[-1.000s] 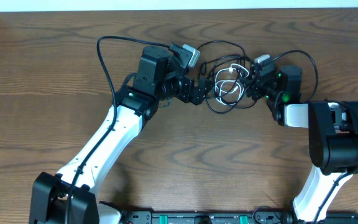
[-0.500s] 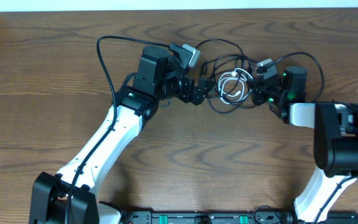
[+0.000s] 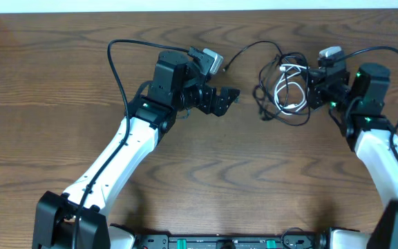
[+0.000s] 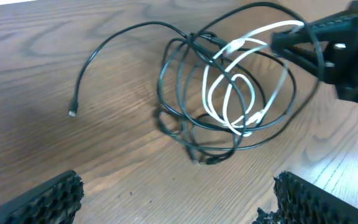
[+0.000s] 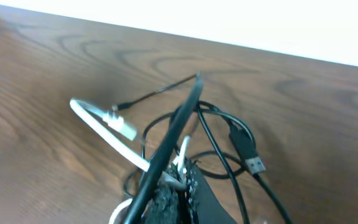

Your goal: Untangle cables

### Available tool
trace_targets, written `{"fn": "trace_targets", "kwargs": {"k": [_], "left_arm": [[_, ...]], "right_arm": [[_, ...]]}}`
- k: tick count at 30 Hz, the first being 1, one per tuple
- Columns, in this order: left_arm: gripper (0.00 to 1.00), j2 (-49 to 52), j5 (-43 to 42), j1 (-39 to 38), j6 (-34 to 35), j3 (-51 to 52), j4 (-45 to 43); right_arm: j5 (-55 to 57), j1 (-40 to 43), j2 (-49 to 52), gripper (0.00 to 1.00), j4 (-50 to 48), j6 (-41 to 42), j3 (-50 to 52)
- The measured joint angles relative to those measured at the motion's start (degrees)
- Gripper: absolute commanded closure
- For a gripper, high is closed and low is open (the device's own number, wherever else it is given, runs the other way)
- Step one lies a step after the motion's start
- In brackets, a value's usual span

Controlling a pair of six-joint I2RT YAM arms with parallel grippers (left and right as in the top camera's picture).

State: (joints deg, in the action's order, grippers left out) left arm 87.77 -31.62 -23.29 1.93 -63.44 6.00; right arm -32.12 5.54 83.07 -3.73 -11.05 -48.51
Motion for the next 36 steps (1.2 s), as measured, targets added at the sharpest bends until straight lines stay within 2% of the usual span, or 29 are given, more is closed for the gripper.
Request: {"fn": "trace_targets", "kwargs": {"k": [7, 16, 19, 20, 22, 23, 26, 27, 30, 36], "left_arm": [[0.03, 0.00, -0.02, 0.00, 0.00, 0.00, -0.02], [0.02, 0.00, 0.00, 0.00, -0.02, 0.00, -0.72], [0.02, 0.00, -0.02, 0.00, -0.02, 0.00, -1.09], [0.02, 0.00, 0.00, 0.00, -0.02, 0.00, -1.29], [0.03, 0.00, 0.00, 0.00, -0.02, 0.00, -1.53], [0.03, 0.00, -0.02, 0.00, 0.00, 0.00, -1.55], [0.02, 0.00, 0.00, 0.00, -0.02, 0.00, -1.53], [0.02, 0.00, 0.00, -0.02, -0.02, 0.00, -1.55], [0.02, 0.00, 0.00, 0.00, -0.02, 0.00, -1.60], [0.02, 0.00, 0.00, 0.00, 0.00, 0.00, -1.99]], "right_arm": [[0.37, -2.56, -6.54, 0.99, 9.66, -1.16, 0.02], [3.30, -14.91, -8.74, 0.99, 30.05, -8.09, -0.02], [6.10, -17.99, -8.28, 0.98, 33.20, -9.73, -0.02], [7.54, -18.86, -7.91, 0.69, 33.57, -10.12, -0.02], [11.37, -19.82, -7.19, 0.37, 33.88, -9.90, -0.02], [14.75, -19.96, -6.82, 0.32, 33.90, -9.29, -0.02], [24.61, -19.41, -6.47, 0.06, 33.90, -6.78, -0.02], [27.30, -18.91, -6.47, 0.01, 33.92, -5.64, -0.02], [33.44, -16.61, -6.47, 0.01, 35.52, -3.58, -0.02], [35.39, -12.04, -6.45, 0.01, 44.28, -1.90, 0.00]]}}
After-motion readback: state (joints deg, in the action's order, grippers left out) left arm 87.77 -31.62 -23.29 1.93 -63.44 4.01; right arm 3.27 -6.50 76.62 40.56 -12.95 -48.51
